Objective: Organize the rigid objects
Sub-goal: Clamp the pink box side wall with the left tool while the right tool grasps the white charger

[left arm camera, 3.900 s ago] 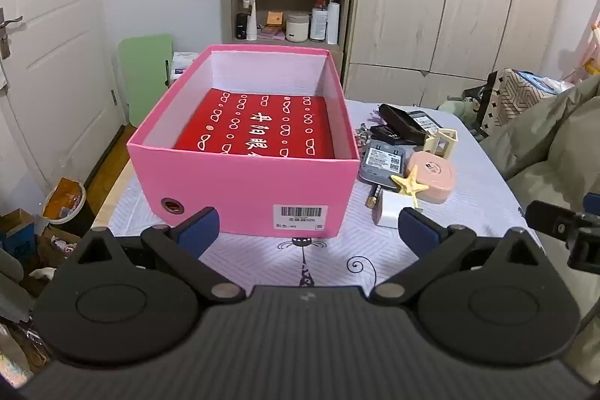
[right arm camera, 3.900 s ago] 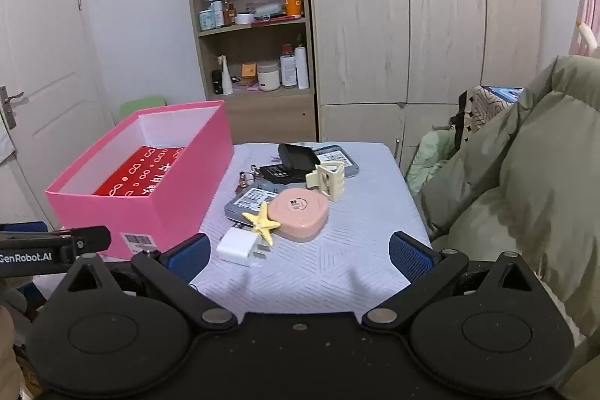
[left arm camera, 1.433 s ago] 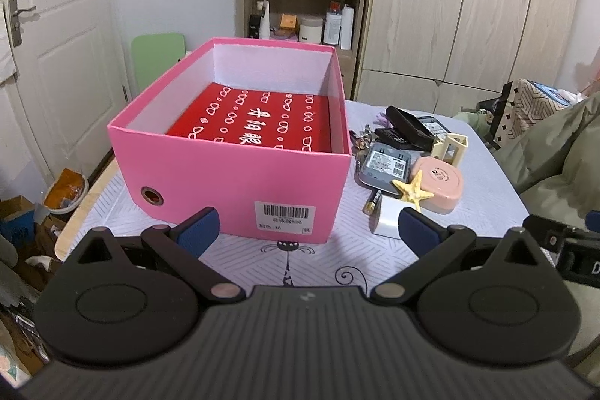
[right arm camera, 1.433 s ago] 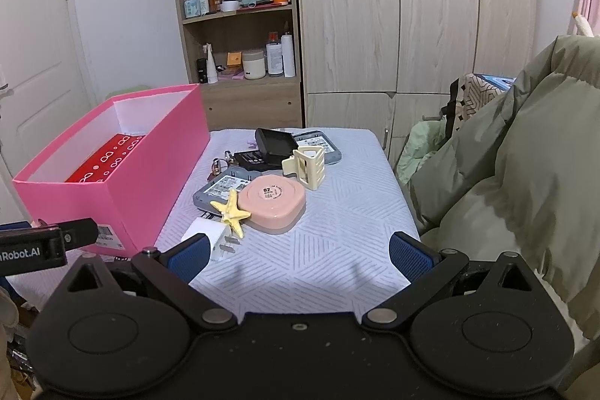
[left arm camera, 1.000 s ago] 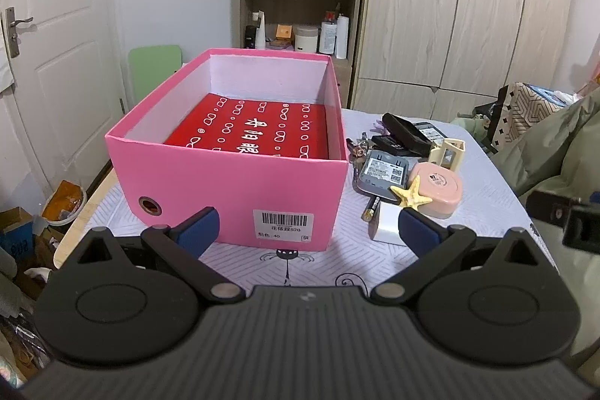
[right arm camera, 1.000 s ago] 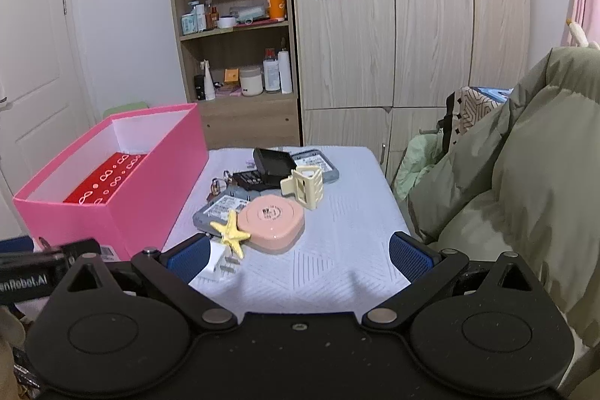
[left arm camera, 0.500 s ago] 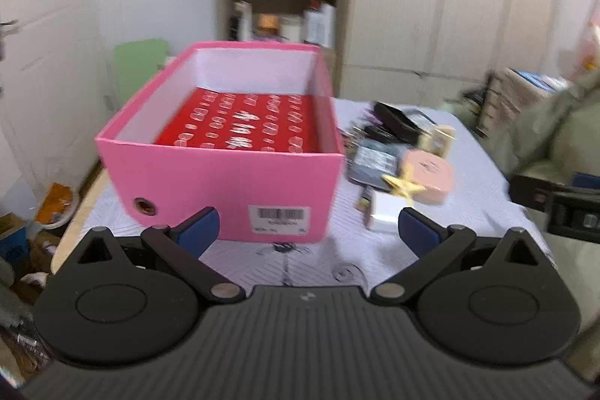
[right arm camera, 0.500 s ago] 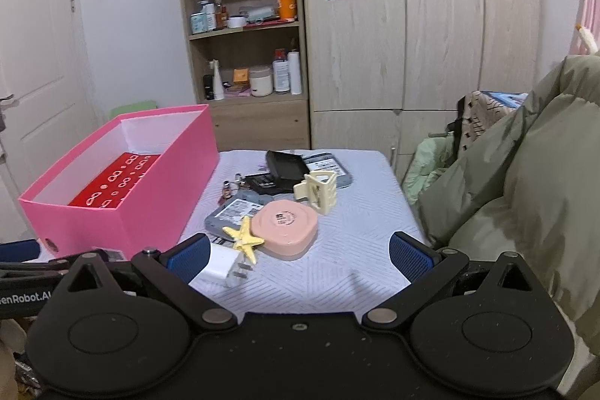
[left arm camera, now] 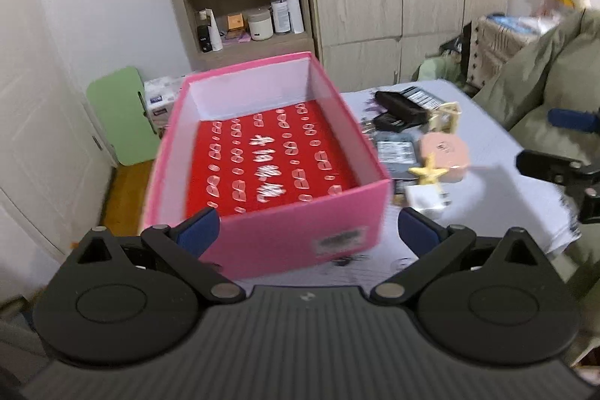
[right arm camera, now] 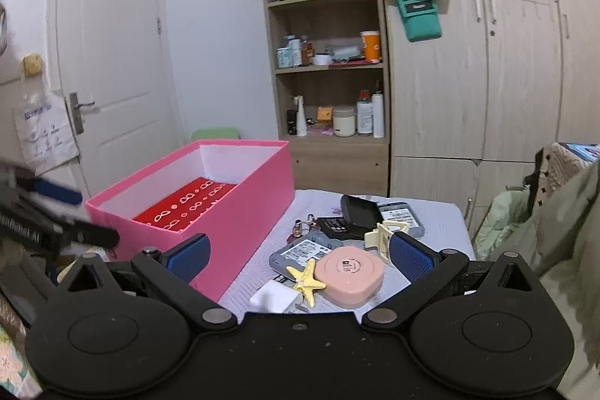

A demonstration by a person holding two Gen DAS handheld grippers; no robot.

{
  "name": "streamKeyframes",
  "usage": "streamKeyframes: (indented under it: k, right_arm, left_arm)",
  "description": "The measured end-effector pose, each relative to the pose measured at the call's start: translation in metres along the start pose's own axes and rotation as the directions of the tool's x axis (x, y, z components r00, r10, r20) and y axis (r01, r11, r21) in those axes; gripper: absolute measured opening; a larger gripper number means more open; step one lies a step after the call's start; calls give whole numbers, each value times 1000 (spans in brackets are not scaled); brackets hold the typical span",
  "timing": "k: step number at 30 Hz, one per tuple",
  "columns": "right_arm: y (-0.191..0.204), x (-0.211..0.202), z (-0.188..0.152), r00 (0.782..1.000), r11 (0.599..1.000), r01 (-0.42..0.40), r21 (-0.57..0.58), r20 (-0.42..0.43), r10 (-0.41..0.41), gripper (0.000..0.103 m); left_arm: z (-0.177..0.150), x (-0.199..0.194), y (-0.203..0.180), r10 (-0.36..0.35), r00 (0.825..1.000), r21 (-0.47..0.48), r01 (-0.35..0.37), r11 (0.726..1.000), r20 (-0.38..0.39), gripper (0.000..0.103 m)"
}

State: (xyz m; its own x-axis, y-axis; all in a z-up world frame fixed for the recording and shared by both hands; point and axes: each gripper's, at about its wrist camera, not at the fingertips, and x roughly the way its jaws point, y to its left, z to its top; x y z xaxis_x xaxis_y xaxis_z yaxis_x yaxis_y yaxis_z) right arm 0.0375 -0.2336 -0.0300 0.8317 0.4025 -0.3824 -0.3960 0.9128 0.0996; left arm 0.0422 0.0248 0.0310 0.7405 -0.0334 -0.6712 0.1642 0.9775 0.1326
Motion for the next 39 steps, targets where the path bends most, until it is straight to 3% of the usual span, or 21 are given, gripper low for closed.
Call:
streamKeyframes:
  k: [5,11,20,24,25,27,29,31,35,38,39]
  right_arm:
    - [2,17,0,998,999,-34,6,-55,35,103]
    - [10,47,-10,978,992,-114,47,-168,120,97]
    - [28,79,-20,953,992,-117,50,-275,127,88]
    - [30,89,-20,939,993,-113,46,-321,122,78]
    - [30,91,-20,935,993,-111,46,-332,120,76]
    - [29,99,-21,929,994,-99,42,-355,107,70]
    - [30,105,-23,924,996,-79,29,-373,84,65]
    - [32,109,-25,918,997,-70,15,-390,70,60]
    - [34,116,-26,912,999,-48,7,-406,47,60]
    - [33,122,-23,909,1000,-5,-2,-416,4,60]
    - [33,125,-23,906,1000,3,-6,-422,-6,60]
  left_arm:
    - [17,3,36,-117,990,-15,116,993,-84,102]
    - [31,17,66,-41,992,46,46,998,-116,101]
    - [45,54,123,-16,990,-35,11,999,-143,96]
    - [53,74,137,-12,989,-51,5,999,-144,91]
    - [54,80,137,-10,988,-45,3,999,-152,89]
    - [57,96,139,-18,984,-33,12,999,-179,73]
    - [59,112,141,-33,977,-34,26,999,-210,65]
    - [60,126,144,-43,973,-35,36,999,-228,61]
    - [57,145,150,-17,972,-34,9,999,-233,49]
    - [56,158,156,8,969,-32,-17,999,-247,26]
    - [55,161,158,10,966,-37,-21,999,-257,24]
